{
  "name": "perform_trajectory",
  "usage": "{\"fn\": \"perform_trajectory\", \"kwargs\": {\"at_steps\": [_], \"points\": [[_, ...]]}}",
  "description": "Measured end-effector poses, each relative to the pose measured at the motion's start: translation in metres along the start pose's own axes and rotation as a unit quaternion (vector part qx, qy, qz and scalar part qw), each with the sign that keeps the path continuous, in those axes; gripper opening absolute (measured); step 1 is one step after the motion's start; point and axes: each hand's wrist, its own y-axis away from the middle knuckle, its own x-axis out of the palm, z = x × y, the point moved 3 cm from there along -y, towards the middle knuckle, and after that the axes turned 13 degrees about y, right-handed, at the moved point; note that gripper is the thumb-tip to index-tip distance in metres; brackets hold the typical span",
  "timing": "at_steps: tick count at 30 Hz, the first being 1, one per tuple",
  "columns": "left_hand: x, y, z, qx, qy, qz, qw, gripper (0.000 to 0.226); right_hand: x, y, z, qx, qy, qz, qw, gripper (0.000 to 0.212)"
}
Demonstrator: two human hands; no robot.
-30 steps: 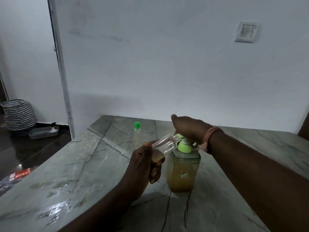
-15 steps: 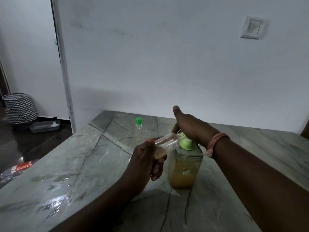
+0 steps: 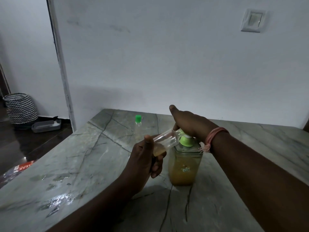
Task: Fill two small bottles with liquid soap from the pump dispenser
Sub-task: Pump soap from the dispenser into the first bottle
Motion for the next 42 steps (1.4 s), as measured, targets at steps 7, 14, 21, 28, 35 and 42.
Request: {"fn": "perform_trajectory", "kwargs": {"at_steps": [7,14,21,28,35,42], "points": [[0.002,0.001,-0.001,-0.008,0.006,0.0,1.0,0.09,-0.005,-0.001,-0.003,-0.006,0.002,0.058,0.998,0.073],[0.004,0.001,-0.002,-0.014,0.01,-0.013,1.0,0.094,0.0,0.0,0.0,0.001,0.012,0.027,1.0,0.068],[0.007,0.004,-0.006,-0.015,0.004,-0.01,1.0,0.096,-0.022,0.005,0.006,-0.042,-0.007,-0.004,0.999,0.085],[0.004,0.001,-0.002,-0.019,0.017,-0.012,1.0,0.093,-0.008,0.003,0.003,-0.017,-0.057,-0.06,0.996,0.046],[0.003,0.002,-0.003,-0.018,0.016,-0.017,1.0,0.095,-0.006,-0.002,0.005,-0.056,0.058,-0.052,0.995,0.054],[0.006,0.004,-0.004,-0.021,0.018,-0.008,1.0,0.087,-0.022,-0.009,-0.002,-0.075,0.131,-0.157,0.976,0.064]]}}
